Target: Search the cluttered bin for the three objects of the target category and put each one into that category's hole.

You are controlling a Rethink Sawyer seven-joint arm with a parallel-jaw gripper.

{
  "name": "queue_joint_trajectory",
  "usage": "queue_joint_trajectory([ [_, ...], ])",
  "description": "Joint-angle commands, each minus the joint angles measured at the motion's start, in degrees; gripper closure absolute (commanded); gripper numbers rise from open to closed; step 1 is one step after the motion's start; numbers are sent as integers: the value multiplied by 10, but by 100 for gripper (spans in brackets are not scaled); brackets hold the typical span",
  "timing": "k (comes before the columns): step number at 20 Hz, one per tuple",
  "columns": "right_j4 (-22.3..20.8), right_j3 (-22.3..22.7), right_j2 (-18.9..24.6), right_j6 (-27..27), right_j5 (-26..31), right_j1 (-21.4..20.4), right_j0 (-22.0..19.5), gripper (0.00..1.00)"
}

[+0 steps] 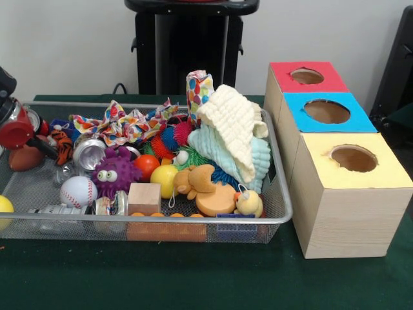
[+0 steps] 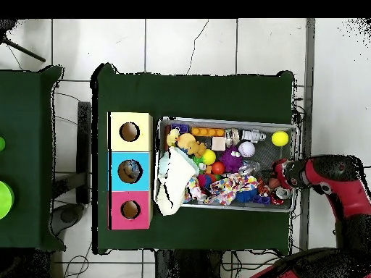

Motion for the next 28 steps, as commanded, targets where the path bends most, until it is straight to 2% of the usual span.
queue_joint_trajectory([
  [1,-23,-20,42,-17,-3,15,7,100],
  [18,-27,-36,42,-19,-2,27,8,100],
  [28,-33,-19,30,-21,-20,14,0,100],
])
